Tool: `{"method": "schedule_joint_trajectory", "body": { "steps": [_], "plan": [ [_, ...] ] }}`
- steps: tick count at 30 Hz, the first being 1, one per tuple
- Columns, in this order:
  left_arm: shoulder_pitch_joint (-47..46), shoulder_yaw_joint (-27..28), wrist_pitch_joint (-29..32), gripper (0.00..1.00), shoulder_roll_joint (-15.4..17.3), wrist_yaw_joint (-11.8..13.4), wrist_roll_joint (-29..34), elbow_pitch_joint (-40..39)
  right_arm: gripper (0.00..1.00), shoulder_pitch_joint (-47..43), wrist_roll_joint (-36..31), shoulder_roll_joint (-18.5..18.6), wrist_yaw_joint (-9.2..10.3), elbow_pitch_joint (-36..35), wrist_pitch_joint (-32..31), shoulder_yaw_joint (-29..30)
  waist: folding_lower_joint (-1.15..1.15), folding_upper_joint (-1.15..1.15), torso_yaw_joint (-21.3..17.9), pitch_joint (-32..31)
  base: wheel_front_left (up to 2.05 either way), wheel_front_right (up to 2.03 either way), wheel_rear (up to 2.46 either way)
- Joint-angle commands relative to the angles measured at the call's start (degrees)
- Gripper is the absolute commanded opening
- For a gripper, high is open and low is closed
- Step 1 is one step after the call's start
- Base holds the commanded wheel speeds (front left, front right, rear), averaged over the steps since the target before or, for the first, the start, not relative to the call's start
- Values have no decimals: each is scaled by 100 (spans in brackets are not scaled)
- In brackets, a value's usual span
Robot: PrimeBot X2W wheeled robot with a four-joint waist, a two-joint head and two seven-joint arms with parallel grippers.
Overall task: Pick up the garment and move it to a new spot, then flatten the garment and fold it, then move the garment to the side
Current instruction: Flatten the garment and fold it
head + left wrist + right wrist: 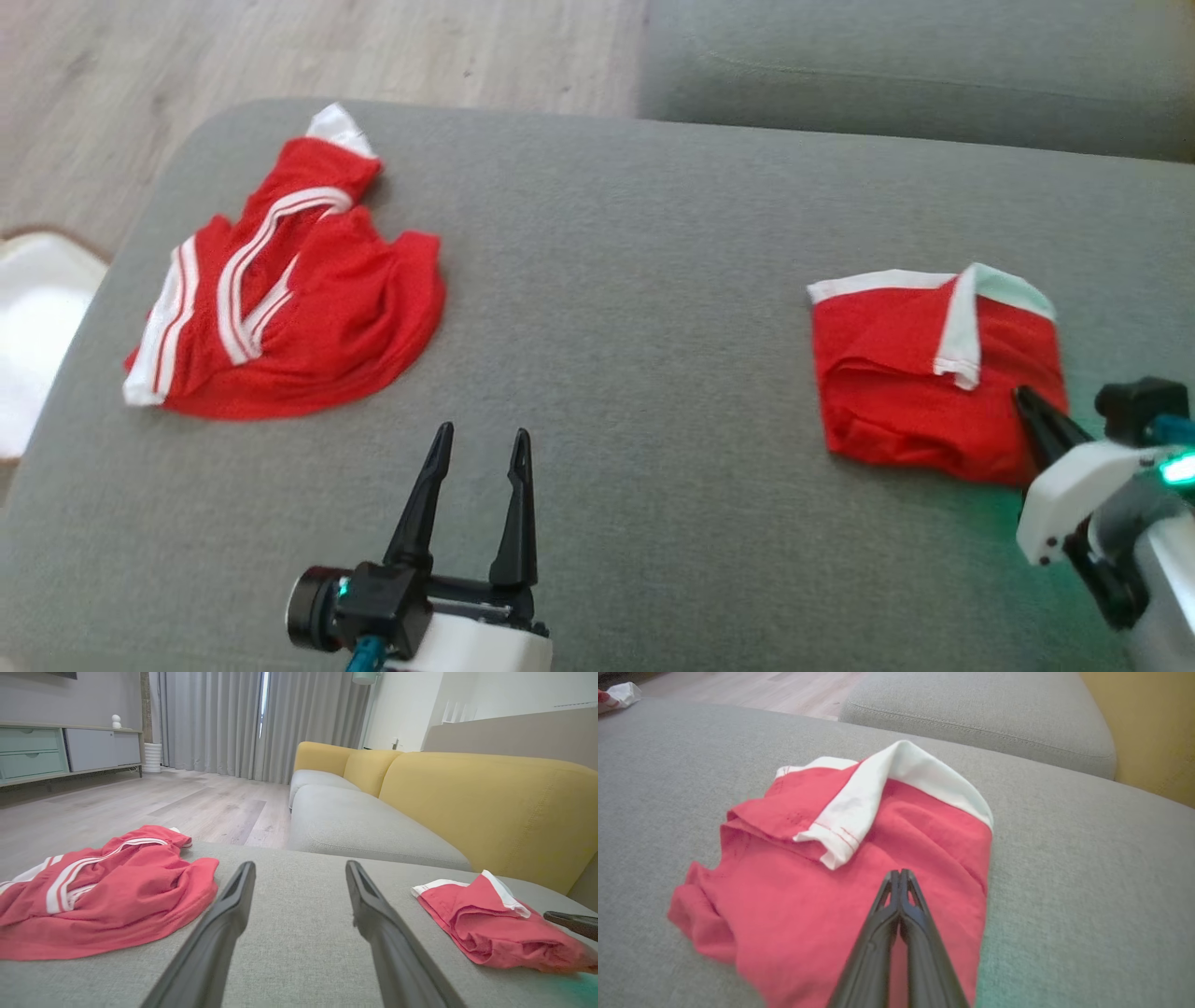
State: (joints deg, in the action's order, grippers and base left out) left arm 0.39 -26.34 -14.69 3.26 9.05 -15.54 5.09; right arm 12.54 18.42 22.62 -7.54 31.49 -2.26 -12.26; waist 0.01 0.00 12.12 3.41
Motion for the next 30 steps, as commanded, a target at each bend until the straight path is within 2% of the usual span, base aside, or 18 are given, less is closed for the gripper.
{"method": "schedule_joint_trajectory", "body": {
  "steps": [1, 11, 17, 20, 23, 24, 25, 26, 27, 30],
  "plan": [
    [-229, 106, -30, 100, -38, 9, 23, -196, 0, 339, 51, 187, 5, -43, 31, -103, -1, 0, 144, 99, 0, 0, 0],
    [-377, -71, -30, 100, -38, 47, -82, -171, 0, 1006, 535, 263, 5, 865, 95, -671, -1, 0, 535, 304, 0, 0, 0],
    [-447, -156, -30, 100, -38, 57, -41, -146, 0, 1710, 722, 138, 5, 772, 966, -1156, -1, 0, 591, 341, 0, 0, 0],
    [-418, -96, -30, 100, -38, 126, 23, -81, 0, 1950, 872, -63, 5, 655, 1430, -1579, -1, 0, 442, 205, 0, 0, 0],
    [-362, 18, -30, 100, -38, 214, 79, -54, 0, 1865, 930, -147, 5, 462, 1624, -1785, -1, 0, 251, 60, 0, 0, 0],
    [-331, 66, -30, 100, -38, 242, 88, -44, 25, 1790, 931, -163, 5, 390, 1663, -1789, -1, 0, 175, 7, 0, 0, 0],
    [-293, 121, -30, 100, -38, 272, 90, -32, 45, 1686, 915, -183, 5, 302, 1689, -1798, -1, 0, 86, -61, 0, 0, 0],
    [-253, 169, -30, 100, -38, 292, 88, -22, 75, 1563, 887, -194, 5, 210, 1706, -1765, -1, 0, 6, -123, 0, 0, 0],
    [-206, 226, -30, 100, -38, 308, 43, -36, 100, 1423, 841, -206, 5, 118, 1716, -1671, -1, 0, -74, -188, 0, 0, 0],
    [-45, 410, -30, 100, -38, 352, 5, -76, 100, 883, 591, -302, 5, -430, 1722, -1241, -1, 0, -325, -385, 0, 0, 0]
  ]
}}
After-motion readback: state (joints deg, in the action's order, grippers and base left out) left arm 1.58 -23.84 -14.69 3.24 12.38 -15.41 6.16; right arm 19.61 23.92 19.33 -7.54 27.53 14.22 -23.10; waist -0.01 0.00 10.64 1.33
